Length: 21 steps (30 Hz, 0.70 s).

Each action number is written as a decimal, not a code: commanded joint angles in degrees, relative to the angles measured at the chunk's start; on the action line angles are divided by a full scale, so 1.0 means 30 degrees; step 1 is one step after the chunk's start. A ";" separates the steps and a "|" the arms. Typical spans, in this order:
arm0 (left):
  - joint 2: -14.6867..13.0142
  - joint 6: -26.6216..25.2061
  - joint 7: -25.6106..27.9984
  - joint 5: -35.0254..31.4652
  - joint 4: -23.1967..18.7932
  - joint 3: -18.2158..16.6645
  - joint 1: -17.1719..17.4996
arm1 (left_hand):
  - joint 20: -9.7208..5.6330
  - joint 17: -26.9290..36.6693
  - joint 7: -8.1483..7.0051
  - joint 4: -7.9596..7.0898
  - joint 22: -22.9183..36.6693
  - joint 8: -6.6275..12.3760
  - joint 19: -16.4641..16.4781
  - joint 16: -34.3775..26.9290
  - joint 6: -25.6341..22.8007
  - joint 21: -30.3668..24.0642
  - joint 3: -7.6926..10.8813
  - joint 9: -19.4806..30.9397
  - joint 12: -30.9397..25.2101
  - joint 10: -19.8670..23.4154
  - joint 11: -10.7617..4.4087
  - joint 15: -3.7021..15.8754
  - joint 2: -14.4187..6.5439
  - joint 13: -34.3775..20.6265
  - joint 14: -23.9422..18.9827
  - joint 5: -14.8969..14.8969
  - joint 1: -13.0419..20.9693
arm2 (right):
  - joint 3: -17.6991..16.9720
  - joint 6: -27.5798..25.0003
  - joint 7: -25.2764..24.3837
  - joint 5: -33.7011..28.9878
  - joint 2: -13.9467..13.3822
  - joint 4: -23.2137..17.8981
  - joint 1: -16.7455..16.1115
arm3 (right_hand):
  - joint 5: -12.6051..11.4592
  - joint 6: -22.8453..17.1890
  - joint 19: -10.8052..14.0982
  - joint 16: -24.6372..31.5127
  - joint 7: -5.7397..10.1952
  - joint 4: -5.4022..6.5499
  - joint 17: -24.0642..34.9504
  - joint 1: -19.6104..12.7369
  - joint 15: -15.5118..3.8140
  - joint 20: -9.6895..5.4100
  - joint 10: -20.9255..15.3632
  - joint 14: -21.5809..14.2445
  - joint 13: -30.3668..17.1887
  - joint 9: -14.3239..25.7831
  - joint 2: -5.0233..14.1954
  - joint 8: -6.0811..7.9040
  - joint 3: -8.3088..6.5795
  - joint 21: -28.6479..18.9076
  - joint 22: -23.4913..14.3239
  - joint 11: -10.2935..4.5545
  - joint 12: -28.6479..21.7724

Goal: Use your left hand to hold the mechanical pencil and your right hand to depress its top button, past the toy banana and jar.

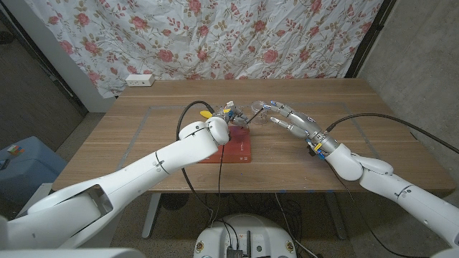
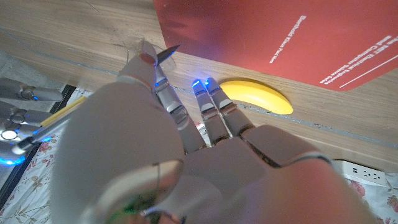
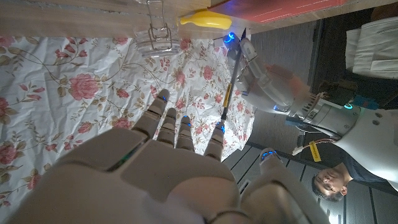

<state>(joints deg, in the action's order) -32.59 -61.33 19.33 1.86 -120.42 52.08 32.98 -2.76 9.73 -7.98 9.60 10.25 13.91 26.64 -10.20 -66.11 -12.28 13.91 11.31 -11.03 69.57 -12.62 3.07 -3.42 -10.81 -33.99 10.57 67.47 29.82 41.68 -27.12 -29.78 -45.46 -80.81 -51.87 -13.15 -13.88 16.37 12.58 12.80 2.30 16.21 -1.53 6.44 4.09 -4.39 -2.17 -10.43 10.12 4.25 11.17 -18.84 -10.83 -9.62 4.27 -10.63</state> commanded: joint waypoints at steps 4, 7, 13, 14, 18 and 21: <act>-0.0227 -0.0113 -0.0227 0.0017 -0.0077 0.0094 -0.0157 | -0.1411 0.0025 0.0082 -0.0030 0.0067 -0.0043 0.0032 -0.0015 -0.0036 -0.0014 0.0003 0.0091 -0.0056 0.0197 -0.0088 0.3298 -0.0135 -0.0083 -0.0172 0.0140 0.0021 | -0.0326 0.0923 -0.0354 0.0664 0.0379 0.0712 0.0084 | -0.0150 0.0293 0.0075 0.0088 -0.0033 -0.0077 0.0016 -0.0236 -0.0046 -0.0054 -0.0214 -0.0119 -0.0058 0.0033 0.0393 -0.0181 -0.0181 -0.0051 -0.0007 -0.0142 -0.0203; -0.0248 -0.0156 -0.0311 0.0020 -0.0045 0.0118 -0.0261 | -0.1422 0.0027 0.0070 -0.0033 0.0067 -0.0043 0.0034 -0.0017 -0.0036 -0.0014 -0.0002 0.0095 -0.0059 0.0204 -0.0091 0.3294 -0.0134 -0.0084 -0.0174 0.0140 0.0017 | -0.0431 0.1124 -0.0409 0.0769 0.0457 0.0852 0.0118 | -0.0152 0.0400 0.0083 0.0083 -0.0032 -0.0127 0.0000 -0.0295 -0.0046 -0.0047 -0.0237 -0.0130 -0.0061 0.0031 0.0374 -0.0220 -0.0201 -0.0049 -0.0007 -0.0139 -0.0208; -0.0254 -0.0124 -0.0408 -0.0089 0.0071 0.0241 -0.0548 | -0.1414 0.0028 0.0103 -0.0036 0.0067 -0.0050 0.0029 -0.0020 -0.0046 -0.0012 -0.0010 0.0082 -0.0061 0.0208 -0.0090 0.3292 -0.0131 -0.0085 -0.0177 0.0140 0.0013 | -0.0693 0.1245 -0.0594 0.1009 0.0693 0.1104 0.0126 | -0.0152 0.0659 0.0099 0.0082 -0.0036 -0.0171 -0.0010 -0.0353 -0.0056 -0.0051 -0.0286 -0.0141 -0.0066 0.0025 0.0386 -0.0301 -0.0238 -0.0045 -0.0007 -0.0188 -0.0217; -0.0334 0.0001 -0.0499 -0.0138 0.0085 0.0327 -0.0646 | -0.1408 0.0027 0.0090 -0.0037 0.0067 -0.0052 0.0030 -0.0019 -0.0046 -0.0012 -0.0011 0.0080 -0.0064 0.0214 -0.0090 0.3293 -0.0133 -0.0086 -0.0176 0.0140 0.0013 | -0.0748 0.1211 -0.0597 0.1066 0.0711 0.1104 0.0107 | -0.0151 0.0702 0.0103 0.0078 -0.0036 -0.0172 -0.0007 -0.0352 -0.0087 -0.0049 -0.0295 -0.0126 -0.0067 0.0024 0.0389 -0.0313 -0.0239 -0.0045 -0.0007 -0.0176 -0.0219; -0.0335 -0.0103 -0.0812 -0.0246 0.0190 0.0580 -0.1055 | -0.1410 0.0026 0.0071 -0.0038 0.0067 -0.0061 0.0027 -0.0018 -0.0042 -0.0011 -0.0017 0.0072 -0.0065 0.0218 -0.0089 0.3291 -0.0130 -0.0086 -0.0174 0.0140 0.0011 | -0.0897 0.1322 -0.0541 0.1469 0.0807 0.1310 0.0095 | -0.0144 0.0852 0.0103 0.0093 -0.0034 -0.0180 -0.0001 -0.0354 -0.0067 -0.0047 -0.0346 -0.0155 -0.0069 0.0023 0.0389 -0.0343 -0.0242 -0.0039 -0.0007 -0.0120 -0.0231; -0.0445 -0.0238 -0.1076 -0.0365 0.0133 0.0811 -0.1367 | -0.1415 0.0025 0.0069 -0.0042 0.0067 -0.0057 0.0026 -0.0018 -0.0046 -0.0010 -0.0019 0.0080 -0.0065 0.0221 -0.0092 0.3290 -0.0134 -0.0086 -0.0174 0.0140 0.0008 | -0.1058 0.1217 -0.0216 0.2179 0.0849 0.1342 -0.0035 | -0.0137 0.0953 0.0124 0.0106 -0.0035 -0.0180 0.0004 -0.0346 -0.0066 -0.0061 -0.0440 -0.0179 -0.0071 0.0022 0.0387 -0.0360 -0.0240 -0.0043 -0.0007 -0.0118 -0.0261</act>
<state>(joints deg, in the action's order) -33.33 -61.72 18.04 1.59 -120.34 52.85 31.39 -2.76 9.72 -7.98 9.61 10.25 13.91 26.64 -10.20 -66.11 -12.28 13.91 11.31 -10.78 69.48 -12.72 3.07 -3.40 -10.81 -33.99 10.57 67.48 28.01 44.95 -28.49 -26.91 -43.70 -77.91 -51.59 -13.36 -11.63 16.36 12.58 12.59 1.82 16.22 -2.13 6.03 4.09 -5.06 -2.58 -10.55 10.14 4.85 10.14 -19.31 -10.83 -9.62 3.92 -11.03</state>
